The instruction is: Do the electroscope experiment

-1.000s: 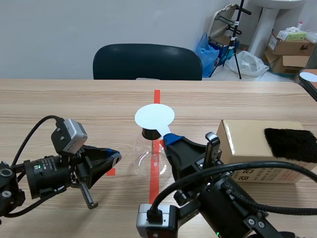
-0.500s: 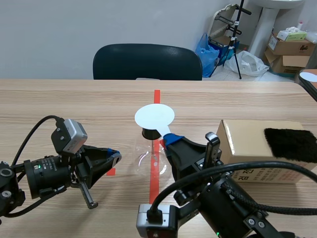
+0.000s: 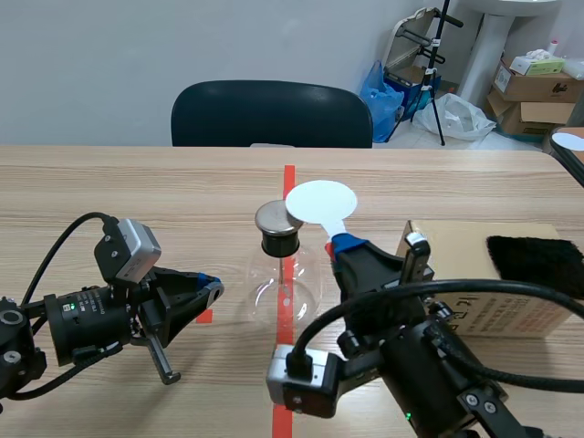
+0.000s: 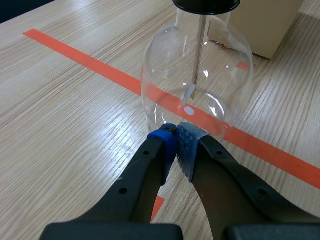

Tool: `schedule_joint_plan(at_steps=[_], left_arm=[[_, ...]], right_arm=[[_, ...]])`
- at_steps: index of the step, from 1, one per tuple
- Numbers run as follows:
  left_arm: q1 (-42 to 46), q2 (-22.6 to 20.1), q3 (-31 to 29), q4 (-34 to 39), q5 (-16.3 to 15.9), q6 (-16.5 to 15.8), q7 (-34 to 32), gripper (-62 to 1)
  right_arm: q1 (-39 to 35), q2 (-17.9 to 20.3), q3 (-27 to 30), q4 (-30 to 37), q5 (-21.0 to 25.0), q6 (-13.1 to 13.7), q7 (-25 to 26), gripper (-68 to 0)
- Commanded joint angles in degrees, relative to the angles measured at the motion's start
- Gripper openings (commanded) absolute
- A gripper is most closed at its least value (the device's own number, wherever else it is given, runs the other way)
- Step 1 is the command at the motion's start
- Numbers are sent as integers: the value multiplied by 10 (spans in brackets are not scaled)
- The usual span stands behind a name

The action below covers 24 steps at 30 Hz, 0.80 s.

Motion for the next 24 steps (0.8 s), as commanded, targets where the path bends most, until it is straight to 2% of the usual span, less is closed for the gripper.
schedule_joint_plan(at_steps=[1,15,21,24], left_arm=[[-3,3,-4,10,-8,-1,-12,-577],[-3,3,-4,10,-8,-1,-12,-577],[-3,3,-4,10,-8,-1,-12,-577],[-3,3,-4,10,-8,-1,-12,-577]], right_arm=[[8,6,2,3,-1,-8,-18,-665],[8,6,2,3,-1,-8,-209,-665],[8,6,2,3,-1,-8,-256,-665],[8,6,2,3,-1,-8,-262,-665]])
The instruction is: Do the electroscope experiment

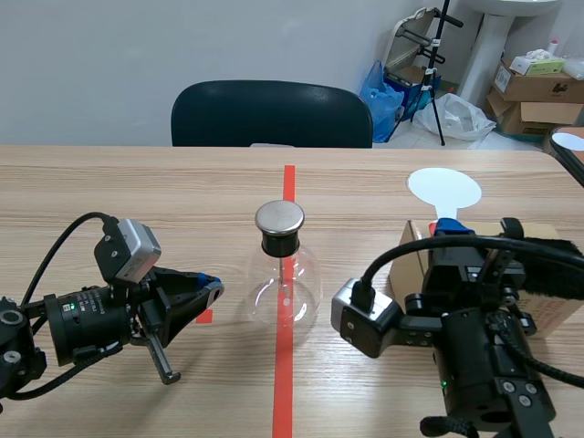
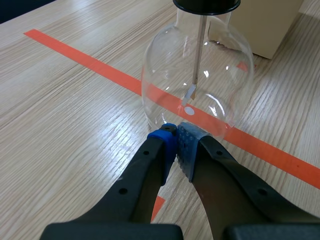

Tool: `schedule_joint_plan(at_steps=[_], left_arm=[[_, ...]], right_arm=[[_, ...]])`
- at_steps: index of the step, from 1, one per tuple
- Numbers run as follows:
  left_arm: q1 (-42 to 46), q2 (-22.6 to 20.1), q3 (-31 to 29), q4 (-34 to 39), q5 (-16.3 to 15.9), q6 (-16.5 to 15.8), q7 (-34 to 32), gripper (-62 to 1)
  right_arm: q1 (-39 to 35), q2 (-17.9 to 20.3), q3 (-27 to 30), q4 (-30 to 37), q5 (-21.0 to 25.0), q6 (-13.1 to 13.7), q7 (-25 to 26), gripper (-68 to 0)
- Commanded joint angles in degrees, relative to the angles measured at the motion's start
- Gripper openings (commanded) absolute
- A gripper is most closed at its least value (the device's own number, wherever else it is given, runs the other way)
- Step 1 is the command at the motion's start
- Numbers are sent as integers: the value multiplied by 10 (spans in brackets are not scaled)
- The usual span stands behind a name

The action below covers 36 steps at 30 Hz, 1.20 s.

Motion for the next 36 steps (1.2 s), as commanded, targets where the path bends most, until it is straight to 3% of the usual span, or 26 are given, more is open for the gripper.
schedule_joint_plan(at_steps=[1,5,11,29,36], left_arm=[[-3,3,-4,10,-8,-1,-12,-577],[-3,3,-4,10,-8,-1,-12,-577],[-3,3,-4,10,-8,-1,-12,-577],[-3,3,-4,10,-8,-1,-12,-577],[-3,3,-4,10,-8,-1,-12,-577]], right_arm=[[8,6,2,3,-3,-8,-3,-665],[8,6,2,3,-3,-8,1,-665],[8,6,2,3,-3,-8,45,-665],[8,6,2,3,-3,-8,265,-665],[8,6,2,3,-3,-8,323,-665]])
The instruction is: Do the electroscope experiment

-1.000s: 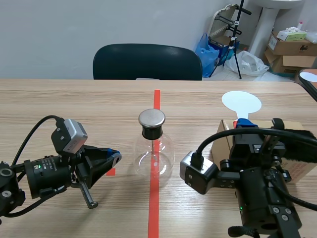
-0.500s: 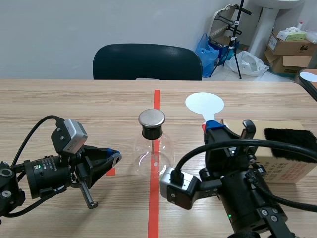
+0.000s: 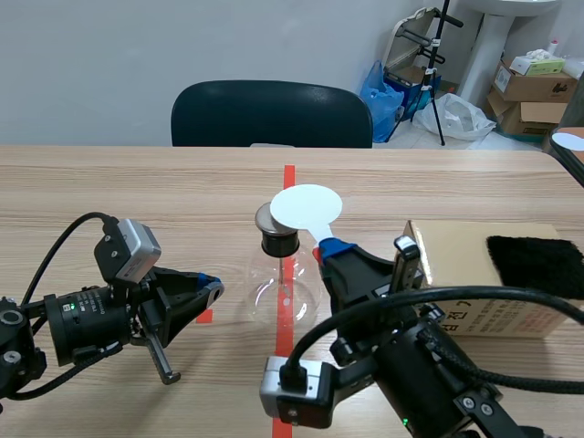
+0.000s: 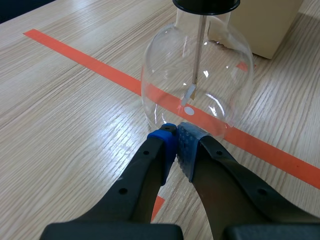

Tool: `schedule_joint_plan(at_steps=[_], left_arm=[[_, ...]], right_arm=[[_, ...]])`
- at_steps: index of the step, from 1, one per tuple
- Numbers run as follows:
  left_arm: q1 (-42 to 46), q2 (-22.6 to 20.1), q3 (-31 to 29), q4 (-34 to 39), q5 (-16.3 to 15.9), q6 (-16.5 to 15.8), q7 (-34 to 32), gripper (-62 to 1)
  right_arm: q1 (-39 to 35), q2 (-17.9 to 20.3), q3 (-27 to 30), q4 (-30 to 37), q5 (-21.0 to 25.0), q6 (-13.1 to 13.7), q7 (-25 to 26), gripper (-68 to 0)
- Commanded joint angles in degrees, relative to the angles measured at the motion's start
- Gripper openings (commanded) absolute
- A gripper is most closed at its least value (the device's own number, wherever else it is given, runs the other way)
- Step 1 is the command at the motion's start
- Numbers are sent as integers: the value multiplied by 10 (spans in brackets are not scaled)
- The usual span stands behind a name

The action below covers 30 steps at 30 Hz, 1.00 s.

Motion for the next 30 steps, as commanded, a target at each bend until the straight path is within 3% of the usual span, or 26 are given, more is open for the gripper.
schedule_joint_plan(at_steps=[1,10,30], left_arm=[[-3,3,-4,10,-8,-1,-12,-577],[-3,3,-4,10,-8,-1,-12,-577],[-3,3,-4,10,-8,-1,-12,-577]], right_arm=[[8,6,2,3,-2,-8,5,-665],[8,6,2,3,-2,-8,43,-665],[8,6,2,3,-2,-8,43,-665]])
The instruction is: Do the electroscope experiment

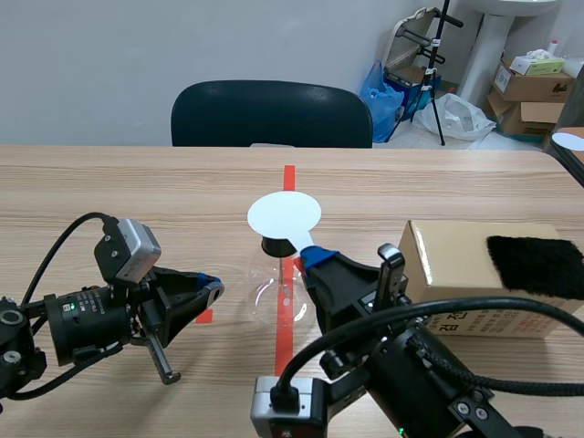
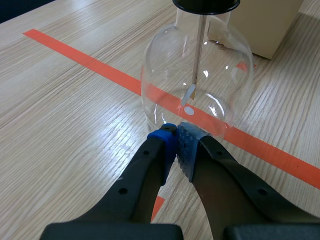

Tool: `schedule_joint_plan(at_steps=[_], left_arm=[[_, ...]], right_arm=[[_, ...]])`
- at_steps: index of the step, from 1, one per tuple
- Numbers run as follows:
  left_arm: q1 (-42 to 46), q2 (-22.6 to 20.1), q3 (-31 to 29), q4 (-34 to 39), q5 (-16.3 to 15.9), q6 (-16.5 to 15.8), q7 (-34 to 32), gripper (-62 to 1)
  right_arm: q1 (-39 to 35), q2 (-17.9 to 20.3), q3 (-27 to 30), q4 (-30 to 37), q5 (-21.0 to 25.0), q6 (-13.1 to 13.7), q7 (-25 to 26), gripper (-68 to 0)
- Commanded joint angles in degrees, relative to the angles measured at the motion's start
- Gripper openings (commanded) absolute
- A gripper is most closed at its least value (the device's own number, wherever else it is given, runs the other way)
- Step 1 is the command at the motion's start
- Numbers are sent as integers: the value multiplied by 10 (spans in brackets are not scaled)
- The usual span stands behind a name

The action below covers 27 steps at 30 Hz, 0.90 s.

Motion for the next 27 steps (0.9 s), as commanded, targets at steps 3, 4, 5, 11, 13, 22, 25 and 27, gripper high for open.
schedule_joint_plan(at_steps=[3,4,5,11,13,22,25,27], left_arm=[[-3,3,-4,10,-8,-1,-12,-577],[-3,3,-4,10,-8,-1,-12,-577],[-3,3,-4,10,-8,-1,-12,-577],[-3,3,-4,10,-8,-1,-12,-577],[-3,3,-4,10,-8,-1,-12,-577],[-3,3,-4,10,-8,-1,-12,-577],[-3,3,-4,10,-8,-1,-12,-577],[-3,3,-4,10,-8,-1,-12,-577]], right_arm=[[8,6,2,3,0,-8,-4,-665],[8,6,2,3,0,-8,-4,-665],[8,6,2,3,0,-8,-4,-665],[8,6,2,3,0,-8,-4,-665],[8,6,2,3,0,-8,-4,-665],[8,6,2,3,0,-8,-40,-665],[8,6,2,3,0,-8,-69,-665],[8,6,2,3,0,-8,-92,-665]])
